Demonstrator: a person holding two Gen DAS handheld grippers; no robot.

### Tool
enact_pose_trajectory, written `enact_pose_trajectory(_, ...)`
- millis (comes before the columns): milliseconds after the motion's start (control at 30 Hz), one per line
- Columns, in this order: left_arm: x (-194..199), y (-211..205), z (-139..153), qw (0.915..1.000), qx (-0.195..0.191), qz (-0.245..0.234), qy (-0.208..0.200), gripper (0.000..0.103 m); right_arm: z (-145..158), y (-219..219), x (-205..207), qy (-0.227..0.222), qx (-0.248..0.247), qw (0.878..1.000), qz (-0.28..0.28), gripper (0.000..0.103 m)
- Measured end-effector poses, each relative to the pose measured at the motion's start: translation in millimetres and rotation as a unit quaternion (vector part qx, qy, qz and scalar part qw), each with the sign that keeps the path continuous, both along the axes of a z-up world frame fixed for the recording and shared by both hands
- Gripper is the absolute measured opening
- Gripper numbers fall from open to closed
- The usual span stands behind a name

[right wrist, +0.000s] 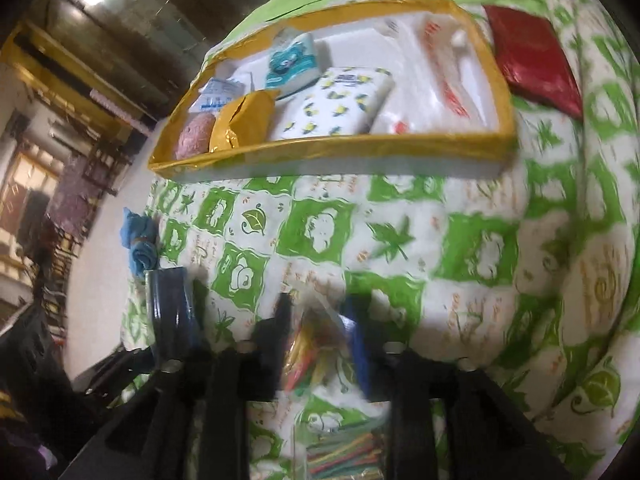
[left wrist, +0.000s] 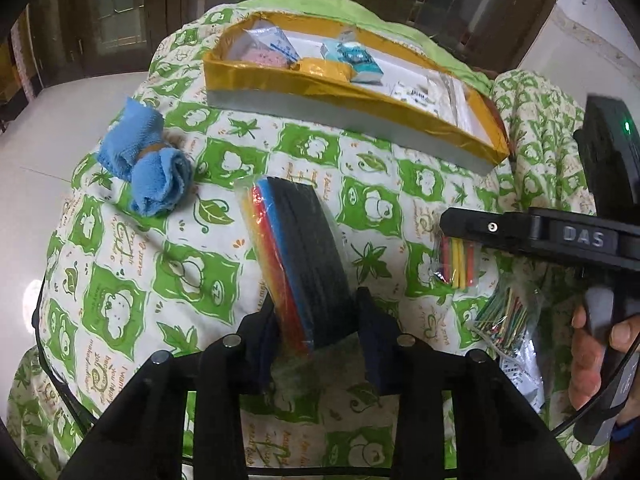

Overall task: Organize soft objects
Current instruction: 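Lift the zip-bag pack with the left tool while the right tool grasps the clear coloured-sticks bag, then hold the zip-bag pack in the left tool while the right tool holds the sticks bag above the quilt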

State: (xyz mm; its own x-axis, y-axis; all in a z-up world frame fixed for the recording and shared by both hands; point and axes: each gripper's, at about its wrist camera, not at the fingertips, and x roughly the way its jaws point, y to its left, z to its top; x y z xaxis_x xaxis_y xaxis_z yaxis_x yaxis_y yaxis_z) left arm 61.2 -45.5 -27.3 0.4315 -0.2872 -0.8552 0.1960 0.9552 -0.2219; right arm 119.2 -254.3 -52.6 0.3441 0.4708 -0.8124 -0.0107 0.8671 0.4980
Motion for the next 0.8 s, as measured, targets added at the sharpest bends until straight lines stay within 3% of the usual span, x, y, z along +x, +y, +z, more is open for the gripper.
enact_pose_trajectory(33, 0.1, 2.0, 0.8, 1.0, -0.005, 0.001, -0.001, 0.034, 0.8, -3.3, -2.1, -0.001, 0.01, 1.0, -0.006, 0.052)
enact_pose_trajectory(67, 0.2, 4.5, 2.5, 0.9999, -0.016, 0.003, -0.003, 0.033, 1.7, -5.0, -4.0, -0.004, 0.012, 1.0, -0.01, 0.053)
enact_pose_trajectory(233, 1.1, 5.7, 6.3, 0.9989, -0.048, -0.004, -0.001, 0.032, 1.2, 6.3, -10.8, -0.005, -0.022, 1.0, 0.009, 0.053)
enact_pose_trajectory(267, 1.5, 3.5, 3.8, 0.9991, -0.041, -0.006, 0.003, 0.032, -0.2, 11.1, -12.1, -0.005, -0.036, 0.999, 0.017, 0.049)
enact_pose_trajectory(333, 2.7, -0.1, -3.1, 0.9994, -0.029, -0.011, 0.014, 0.032, -2.8, 17.8, -13.1, -0.005, -0.061, 0.998, 0.031, 0.025)
enact_pose_trajectory(400, 3.4, -0.1, -6.3, 0.9994, -0.027, -0.012, 0.017, 0.032, -1.0, 20.8, -14.4, -0.016, -0.072, 0.997, 0.037, 0.017)
enact_pose_trajectory(533, 3.9, 2.0, -13.0, 0.9991, -0.036, -0.002, 0.02, 0.033, 4.6, 22.3, -18.6, -0.037, -0.084, 0.995, 0.041, 0.015)
enact_pose_trajectory(800, -3.8, -5.4, -9.7, 0.9996, -0.024, -0.006, -0.017, 0.03, 4.6, 18.3, -21.8, -0.041, -0.083, 0.995, 0.037, 0.015)
